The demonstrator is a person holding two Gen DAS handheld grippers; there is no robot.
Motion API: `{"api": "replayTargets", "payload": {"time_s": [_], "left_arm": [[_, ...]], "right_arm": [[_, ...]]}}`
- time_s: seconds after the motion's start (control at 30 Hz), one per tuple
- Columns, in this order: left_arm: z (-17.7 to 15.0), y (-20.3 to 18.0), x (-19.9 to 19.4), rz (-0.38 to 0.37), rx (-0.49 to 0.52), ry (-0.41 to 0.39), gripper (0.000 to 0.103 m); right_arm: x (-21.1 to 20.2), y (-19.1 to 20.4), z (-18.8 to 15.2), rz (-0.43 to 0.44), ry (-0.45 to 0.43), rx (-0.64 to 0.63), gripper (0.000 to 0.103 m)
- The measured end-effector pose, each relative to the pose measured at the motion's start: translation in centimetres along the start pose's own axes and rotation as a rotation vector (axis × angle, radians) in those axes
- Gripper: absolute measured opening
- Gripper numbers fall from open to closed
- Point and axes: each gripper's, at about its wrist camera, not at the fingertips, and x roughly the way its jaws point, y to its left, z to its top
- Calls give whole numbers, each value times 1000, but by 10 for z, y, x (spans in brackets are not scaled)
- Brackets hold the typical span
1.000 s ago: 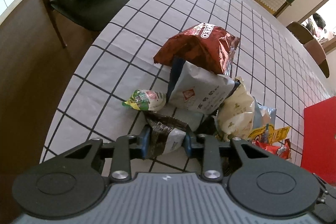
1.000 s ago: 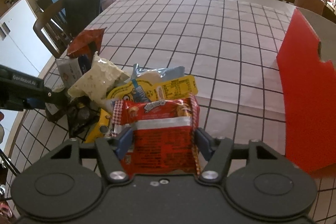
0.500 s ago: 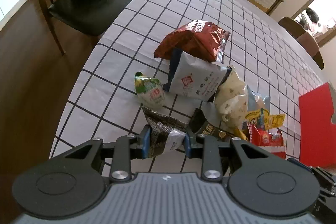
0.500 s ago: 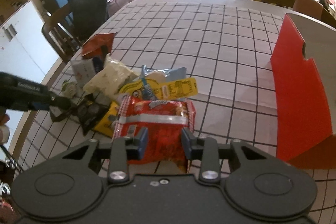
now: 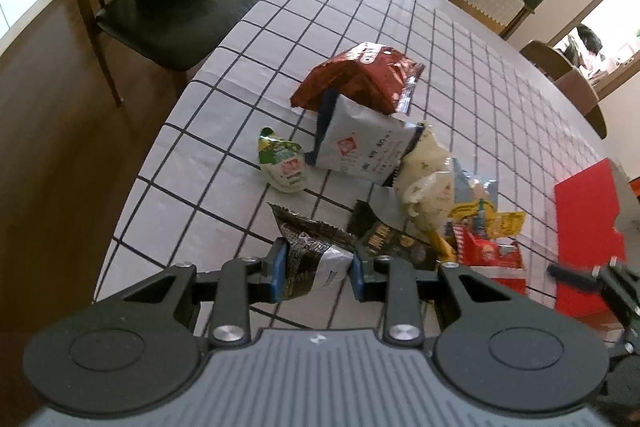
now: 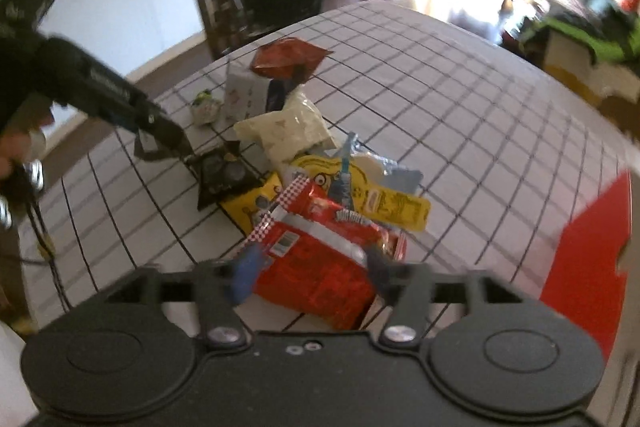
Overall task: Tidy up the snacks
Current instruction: 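Lift the red bag with the right gripper while the left lifts the black bag toward the box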
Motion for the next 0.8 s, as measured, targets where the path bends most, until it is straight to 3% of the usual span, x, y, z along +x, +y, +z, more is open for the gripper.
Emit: {"api": "replayTargets", "payload": {"time_s": [0.03,0.1,0.4,0.53,0.73,0.8], "left_arm": [[-1,-2,-3,-5,-1,-5,30],[-4,-6,-11,-16,-2,-16,30],[-18,-25,-33,-37,17,-72,30],[-24,-26,-34,-29,1,-77,30],[-31,-28,-34,-18,-20,-75,30],[-33,-29,-33,-14,-23,-74,30]], "right_arm": [[1,1,2,-1,-18,-37,99],[0,2,5,21,-50,-115,100],[35,23,7,116,114,-690,100],[49,22,6,162,167,-755,97],[61,15,15,221,189,-735,96],[66,14,16,235,201,-723,90]]}}
